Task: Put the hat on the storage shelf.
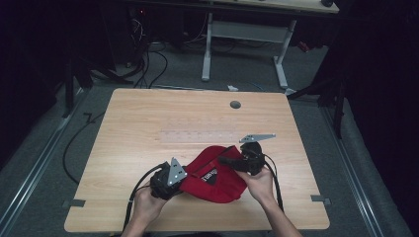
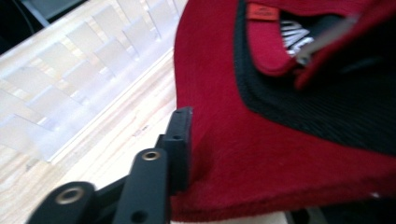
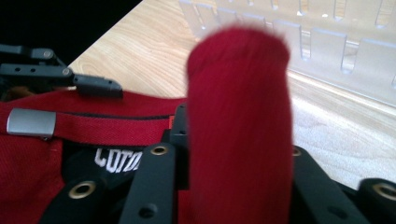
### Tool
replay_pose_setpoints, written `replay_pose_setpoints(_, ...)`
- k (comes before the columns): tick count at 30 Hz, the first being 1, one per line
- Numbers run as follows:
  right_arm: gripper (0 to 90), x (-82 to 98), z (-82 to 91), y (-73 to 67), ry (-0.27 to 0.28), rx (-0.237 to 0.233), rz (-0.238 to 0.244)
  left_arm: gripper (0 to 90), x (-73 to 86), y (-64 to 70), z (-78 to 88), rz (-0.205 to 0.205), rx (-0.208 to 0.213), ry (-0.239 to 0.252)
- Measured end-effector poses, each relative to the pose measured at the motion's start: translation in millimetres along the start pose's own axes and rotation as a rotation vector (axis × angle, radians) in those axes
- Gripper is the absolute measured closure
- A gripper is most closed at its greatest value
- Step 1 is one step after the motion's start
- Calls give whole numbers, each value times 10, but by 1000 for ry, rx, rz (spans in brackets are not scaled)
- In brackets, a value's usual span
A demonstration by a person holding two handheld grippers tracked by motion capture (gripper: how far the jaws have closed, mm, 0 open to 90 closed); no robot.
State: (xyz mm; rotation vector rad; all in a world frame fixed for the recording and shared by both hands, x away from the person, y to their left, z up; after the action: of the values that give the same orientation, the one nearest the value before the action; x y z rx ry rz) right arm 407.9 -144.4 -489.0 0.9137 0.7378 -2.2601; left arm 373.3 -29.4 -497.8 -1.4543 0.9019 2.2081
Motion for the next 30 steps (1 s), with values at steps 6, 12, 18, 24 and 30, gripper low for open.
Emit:
replay_pose_setpoints(6,592,-54,50,28,58,-8,-18,755,56,49,20,-17,22,-51)
replay_pose_setpoints(12,523,-117,191,110,129,16,-39,793,89,61,-7,-11,43,-90)
replay_pose_setpoints(18,450,-198,417,286,219,60,-67,853,76,36,12,-1,45,-93)
replay_pose_setpoints(24,420,-254,520,341,261,64,-64,855,38,-47,59,20,28,-89)
replay_pose_setpoints(30,412,-175,597,463,303,92,-89,855,-104,-183,141,107,14,-47)
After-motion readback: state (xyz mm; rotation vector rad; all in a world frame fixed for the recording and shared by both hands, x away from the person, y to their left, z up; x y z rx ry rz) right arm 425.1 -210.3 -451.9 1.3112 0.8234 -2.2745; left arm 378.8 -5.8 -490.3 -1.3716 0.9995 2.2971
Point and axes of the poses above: each handheld gripper's, and its own axes: z roughly backward along the jaws, x roughly out of its underside, y roughly to its right, the point moved 9 cm from there along -z, roughly forward along the jaws, and after that the axes turned 5 degrees about z, right-handed, at the moved point
